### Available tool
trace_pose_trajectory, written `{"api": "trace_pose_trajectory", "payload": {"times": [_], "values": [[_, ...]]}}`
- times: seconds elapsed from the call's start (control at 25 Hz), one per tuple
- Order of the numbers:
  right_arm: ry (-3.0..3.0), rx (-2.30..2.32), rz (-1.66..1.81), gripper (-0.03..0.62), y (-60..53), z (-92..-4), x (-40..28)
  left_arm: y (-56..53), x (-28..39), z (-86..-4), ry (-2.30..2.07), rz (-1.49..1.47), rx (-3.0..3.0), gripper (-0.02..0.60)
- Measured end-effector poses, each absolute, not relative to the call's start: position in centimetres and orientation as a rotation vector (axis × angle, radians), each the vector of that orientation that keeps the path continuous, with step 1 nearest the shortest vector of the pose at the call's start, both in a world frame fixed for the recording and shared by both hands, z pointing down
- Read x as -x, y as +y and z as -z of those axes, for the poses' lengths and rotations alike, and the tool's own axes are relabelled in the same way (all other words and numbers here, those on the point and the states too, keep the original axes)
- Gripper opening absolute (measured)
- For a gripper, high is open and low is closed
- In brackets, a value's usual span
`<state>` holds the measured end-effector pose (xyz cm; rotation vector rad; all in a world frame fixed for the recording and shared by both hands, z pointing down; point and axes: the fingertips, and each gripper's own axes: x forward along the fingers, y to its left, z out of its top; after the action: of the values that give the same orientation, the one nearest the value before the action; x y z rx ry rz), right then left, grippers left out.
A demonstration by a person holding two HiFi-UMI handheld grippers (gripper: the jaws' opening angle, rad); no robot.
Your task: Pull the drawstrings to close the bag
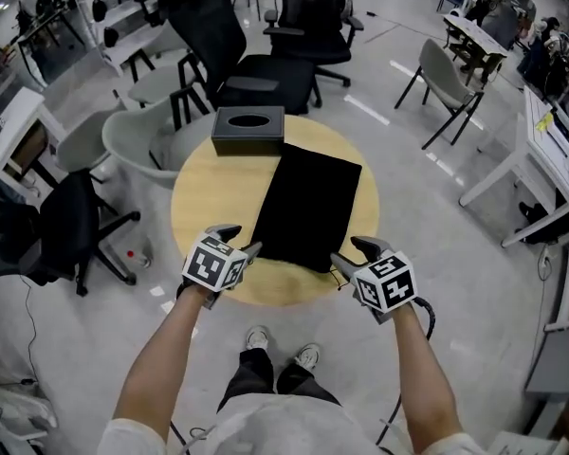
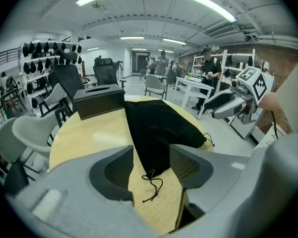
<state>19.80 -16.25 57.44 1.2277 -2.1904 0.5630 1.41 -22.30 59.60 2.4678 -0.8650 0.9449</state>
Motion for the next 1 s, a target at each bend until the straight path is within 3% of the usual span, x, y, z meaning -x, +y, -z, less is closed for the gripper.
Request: {"api": "trace_pose_trajectory", "payload": {"times": [1.0], "values": [[-2.078,-0.873,-0.567,0.233,-12.7,-67.0,-18.8,-19.8,0.1,-66.2,-0.943,-1.014,-2.270,0.233]]}}
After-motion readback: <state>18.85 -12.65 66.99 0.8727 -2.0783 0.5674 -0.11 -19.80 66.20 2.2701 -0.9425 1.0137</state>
